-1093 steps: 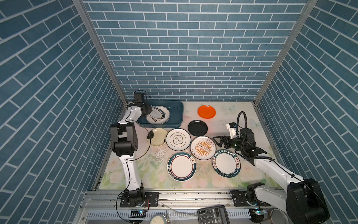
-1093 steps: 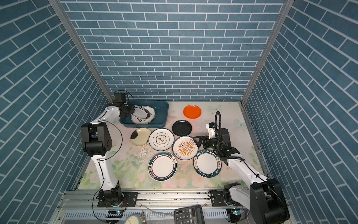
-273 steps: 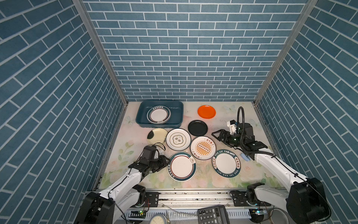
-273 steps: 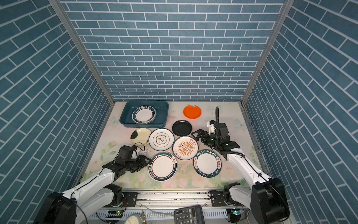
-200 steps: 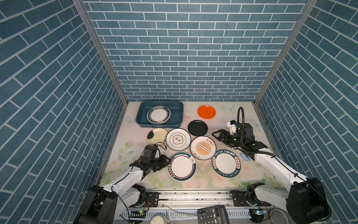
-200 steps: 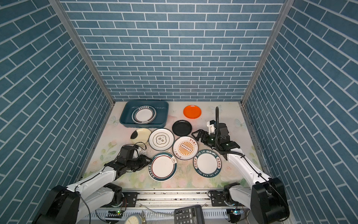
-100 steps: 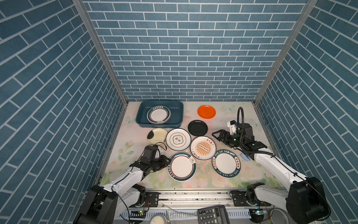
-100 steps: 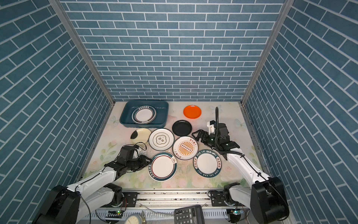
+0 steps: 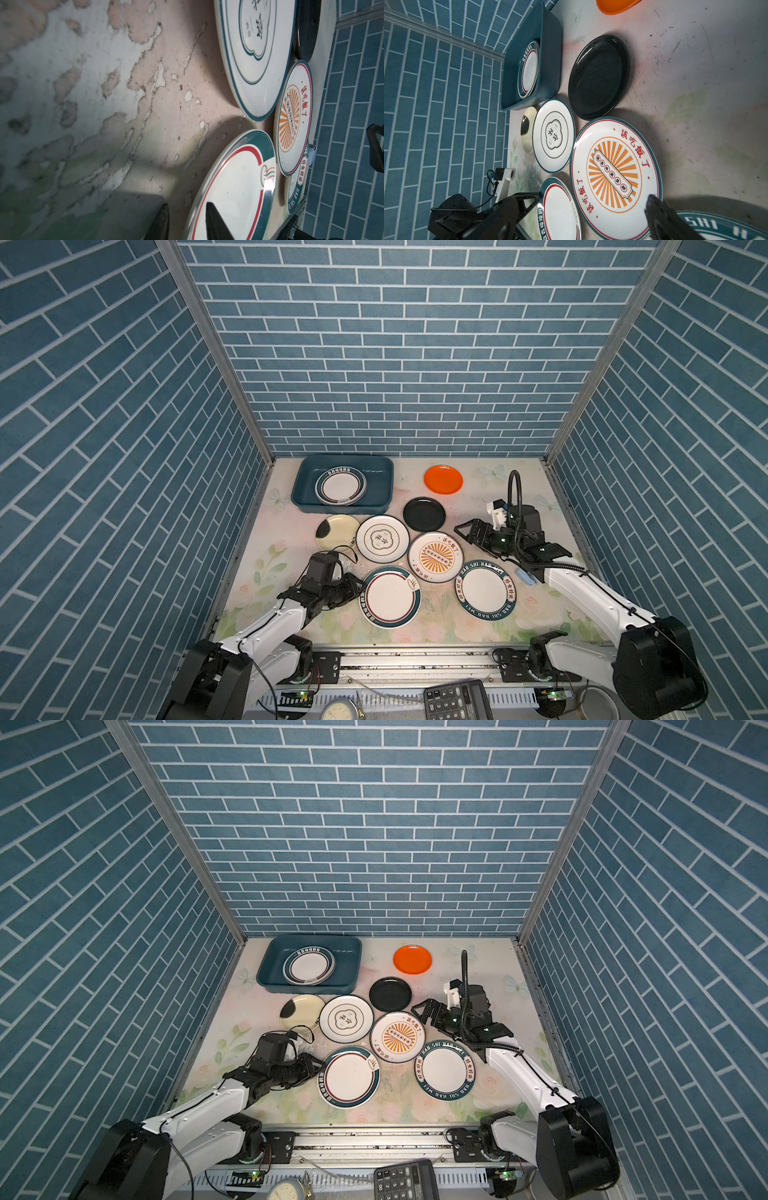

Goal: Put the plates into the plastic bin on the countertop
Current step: 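Lower the left gripper onto the near plate's rim and close on it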

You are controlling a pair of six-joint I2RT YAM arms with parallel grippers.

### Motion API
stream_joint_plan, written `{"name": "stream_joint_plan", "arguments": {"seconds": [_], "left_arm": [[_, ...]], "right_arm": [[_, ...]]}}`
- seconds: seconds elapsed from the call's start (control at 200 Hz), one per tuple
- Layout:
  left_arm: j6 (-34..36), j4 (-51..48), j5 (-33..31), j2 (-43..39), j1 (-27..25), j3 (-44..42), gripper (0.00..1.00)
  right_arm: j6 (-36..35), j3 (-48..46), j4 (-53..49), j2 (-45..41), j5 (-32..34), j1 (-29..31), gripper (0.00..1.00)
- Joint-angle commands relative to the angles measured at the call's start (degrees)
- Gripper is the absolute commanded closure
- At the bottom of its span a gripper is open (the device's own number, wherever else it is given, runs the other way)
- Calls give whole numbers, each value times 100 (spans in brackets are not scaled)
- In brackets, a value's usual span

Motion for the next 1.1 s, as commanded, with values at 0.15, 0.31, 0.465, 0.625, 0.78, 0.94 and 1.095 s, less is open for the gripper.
{"name": "stream_joint_plan", "arguments": {"seconds": [0.15,0.31,0.465,0.625,0.78,0.94,1.095], "left_arm": [[62,-143,-28,208,-38,-207,69],[97,-122,-28,258,-38,-190,71],[242,-227,-2,301,-38,-126,74],[253,-177,20,390,-38,-120,75],[267,-96,53,535,-38,-89,82],[359,-222,117,618,-37,8,84],[388,-271,120,580,-38,30,87]], "right_arm": [[-85,-71,-23,-146,80,25,4],[-86,-73,-33,-120,98,26,4],[-94,-75,-55,-144,123,20,4],[-103,-81,-81,-164,150,19,4],[-101,-90,-89,-155,177,27,4],[-85,-91,-116,-163,186,27,5],[-77,-115,-118,-202,199,27,5]]}}
